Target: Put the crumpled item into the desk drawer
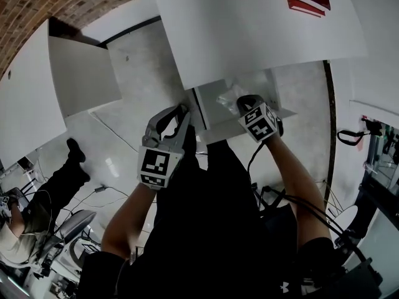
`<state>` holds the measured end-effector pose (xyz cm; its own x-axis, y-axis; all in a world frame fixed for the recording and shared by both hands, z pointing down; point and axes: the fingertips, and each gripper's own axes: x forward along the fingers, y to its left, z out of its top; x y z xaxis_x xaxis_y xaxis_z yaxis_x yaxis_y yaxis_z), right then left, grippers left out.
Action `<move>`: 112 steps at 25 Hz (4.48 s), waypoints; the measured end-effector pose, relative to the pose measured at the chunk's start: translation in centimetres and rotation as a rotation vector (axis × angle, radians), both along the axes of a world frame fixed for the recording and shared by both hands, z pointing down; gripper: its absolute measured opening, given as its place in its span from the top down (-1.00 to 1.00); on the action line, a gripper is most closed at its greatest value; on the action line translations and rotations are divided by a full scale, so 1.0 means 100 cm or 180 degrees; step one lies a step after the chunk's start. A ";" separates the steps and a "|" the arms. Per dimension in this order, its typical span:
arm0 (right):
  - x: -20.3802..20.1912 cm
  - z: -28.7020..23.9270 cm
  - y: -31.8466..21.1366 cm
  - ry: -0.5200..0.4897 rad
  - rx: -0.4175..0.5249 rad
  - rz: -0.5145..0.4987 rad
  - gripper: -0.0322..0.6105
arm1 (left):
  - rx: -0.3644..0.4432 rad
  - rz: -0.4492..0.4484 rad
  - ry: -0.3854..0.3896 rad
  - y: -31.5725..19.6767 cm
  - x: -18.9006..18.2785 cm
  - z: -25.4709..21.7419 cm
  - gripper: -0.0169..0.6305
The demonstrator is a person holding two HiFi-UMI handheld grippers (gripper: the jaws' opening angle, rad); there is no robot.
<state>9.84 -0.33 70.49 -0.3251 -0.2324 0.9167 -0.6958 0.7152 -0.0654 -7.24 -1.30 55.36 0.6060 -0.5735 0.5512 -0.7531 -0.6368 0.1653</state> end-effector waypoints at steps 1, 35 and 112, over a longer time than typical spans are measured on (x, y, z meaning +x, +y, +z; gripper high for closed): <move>-0.001 0.007 -0.001 0.0028 -0.0029 -0.0031 0.89 | -0.0015 -0.0011 -0.0005 0.000 -0.003 0.003 0.69; -0.033 0.119 -0.011 0.0538 -0.0234 -0.1208 0.69 | -0.0409 -0.0326 -0.0096 -0.009 -0.051 0.057 0.69; 0.050 -0.451 -0.071 -0.1449 0.3452 0.1731 0.89 | 0.1714 0.0264 0.0674 -0.082 0.050 -0.289 0.69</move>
